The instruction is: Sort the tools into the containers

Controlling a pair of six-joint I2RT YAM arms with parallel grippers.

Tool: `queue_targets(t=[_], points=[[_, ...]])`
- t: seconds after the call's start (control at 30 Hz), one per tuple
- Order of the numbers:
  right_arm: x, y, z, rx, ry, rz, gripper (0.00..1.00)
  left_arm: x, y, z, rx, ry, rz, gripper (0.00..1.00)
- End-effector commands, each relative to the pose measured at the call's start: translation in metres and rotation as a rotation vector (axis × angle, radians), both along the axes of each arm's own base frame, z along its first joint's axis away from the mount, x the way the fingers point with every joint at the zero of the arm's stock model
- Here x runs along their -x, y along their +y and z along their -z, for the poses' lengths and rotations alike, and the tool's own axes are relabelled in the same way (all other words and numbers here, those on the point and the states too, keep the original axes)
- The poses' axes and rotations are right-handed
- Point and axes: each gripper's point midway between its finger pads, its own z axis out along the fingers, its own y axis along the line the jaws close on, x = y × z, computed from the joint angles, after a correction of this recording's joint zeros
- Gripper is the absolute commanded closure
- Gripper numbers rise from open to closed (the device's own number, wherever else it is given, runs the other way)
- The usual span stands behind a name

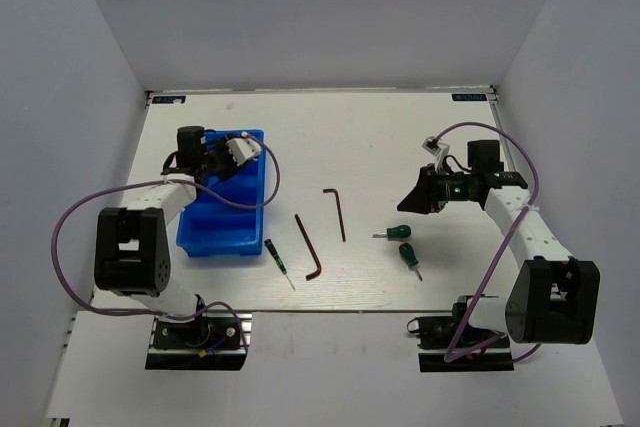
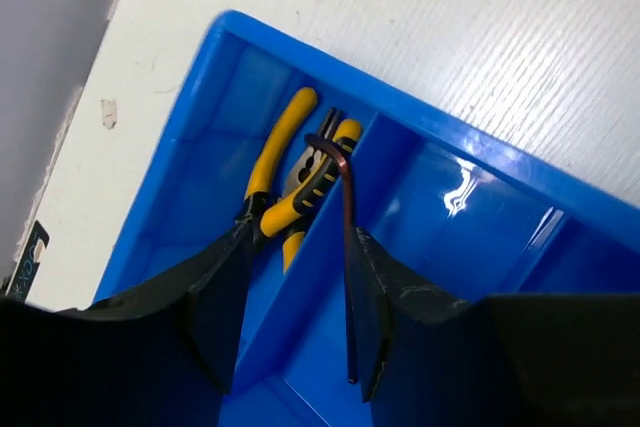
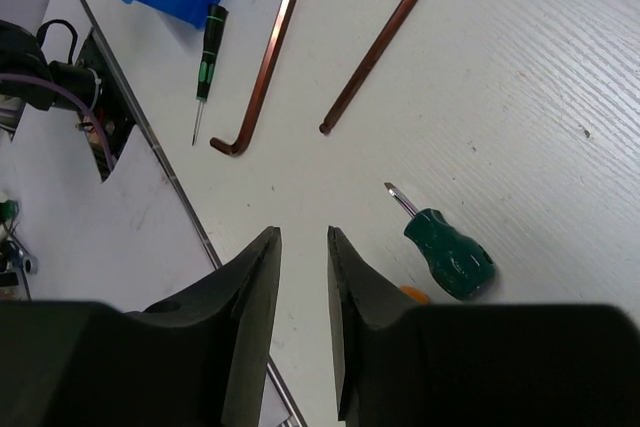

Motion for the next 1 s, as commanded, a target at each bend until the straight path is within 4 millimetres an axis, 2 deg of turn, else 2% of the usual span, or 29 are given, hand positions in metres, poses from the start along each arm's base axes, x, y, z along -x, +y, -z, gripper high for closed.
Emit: queue_targets(t=[0.0,0.03,0.07,0.1,0.13,0.17,0.2,0.23,0.27,0.3,0.33,0.37,0.4,0.43,0.47,0.5,0.53,0.57,0.63,0.67,0.73,0.8,0.87,0.9,0.93,0.97], points=[[0.000,0.000,-0.003,-0.019,-0.021,-0.006,0.68,-0.002,-0.009,-0.060,0.103,-0.106,0.007,0.46],[0.001,0.000,-0.004,-0.019,-0.020,-0.005,0.68,-0.001,-0.011,-0.070,0.126,-0.111,0.004,0.47],[0.000,-0.001,-0.005,-0.018,-0.021,-0.003,0.68,-0.003,-0.012,-0.086,0.151,-0.125,-0.008,0.63],[-0.002,-0.002,-0.003,-0.006,-0.015,0.008,0.70,0.000,-0.022,-0.100,0.228,-0.105,-0.046,0.79],[-0.002,-0.002,-0.002,-0.001,-0.006,0.016,0.81,-0.002,-0.024,-0.113,0.285,-0.084,-0.075,0.99],[-0.004,-0.003,-0.003,0.003,0.002,0.030,0.92,-0.001,-0.028,-0.119,0.348,-0.043,-0.100,1.00],[-0.007,-0.007,0.002,0.026,0.020,0.050,1.00,0.009,-0.048,-0.124,0.445,0.038,-0.079,1.00],[-0.006,-0.007,0.003,0.032,0.036,0.054,1.00,0.012,-0.058,-0.145,0.493,0.047,-0.063,1.00],[-0.008,-0.007,0.002,0.036,0.035,0.060,1.00,0.018,-0.068,-0.148,0.544,0.112,-0.070,1.00],[-0.009,-0.009,0.005,0.054,0.039,0.072,1.00,0.031,-0.090,-0.152,0.601,0.198,0.001,1.00],[-0.010,-0.010,0.005,0.058,0.041,0.079,0.98,0.035,-0.103,-0.164,0.654,0.259,0.005,1.00],[-0.013,-0.013,0.006,0.077,0.033,0.097,0.83,0.044,-0.116,-0.155,0.666,0.349,0.019,1.00],[-0.013,-0.013,0.007,0.081,0.037,0.100,0.70,0.052,-0.128,-0.153,0.670,0.393,0.044,1.00],[-0.014,-0.013,0.006,0.086,0.026,0.102,0.57,0.066,-0.151,-0.154,0.656,0.423,0.100,1.00],[-0.015,-0.015,0.007,0.097,0.025,0.112,0.34,0.078,-0.163,-0.144,0.639,0.480,0.117,1.00],[-0.016,-0.017,0.008,0.100,0.025,0.121,0.34,0.086,-0.174,-0.142,0.620,0.488,0.143,0.95],[-0.016,-0.016,0.008,0.105,0.021,0.116,0.34,0.102,-0.195,-0.142,0.604,0.508,0.204,0.92],[-0.018,-0.017,0.009,0.112,0.022,0.125,0.38,0.112,-0.205,-0.141,0.594,0.526,0.231,0.88],[-0.018,-0.019,0.010,0.115,0.038,0.134,0.58,0.124,-0.223,-0.124,0.578,0.597,0.236,0.84],[-0.019,-0.019,0.011,0.117,0.050,0.141,0.79,0.138,-0.240,-0.118,0.567,0.638,0.256,0.83],[-0.020,-0.019,0.012,0.126,0.059,0.145,0.92,0.144,-0.251,-0.104,0.574,0.680,0.188,0.79],[-0.024,-0.027,0.020,0.171,0.075,0.184,0.90,0.147,-0.262,-0.076,0.616,0.777,-0.008,0.77],[-0.028,-0.032,0.022,0.203,0.076,0.215,0.76,0.137,-0.259,-0.058,0.633,0.797,-0.212,0.82],[-0.028,-0.034,0.023,0.210,0.082,0.222,0.67,0.140,-0.260,-0.038,0.627,0.861,-0.312,0.82],[-0.029,-0.034,0.023,0.214,0.083,0.231,0.64,0.136,-0.264,-0.035,0.639,0.869,-0.362,0.89],[-0.031,-0.037,0.026,0.231,0.083,0.246,0.62,0.135,-0.269,-0.031,0.652,0.878,-0.425,0.91]])
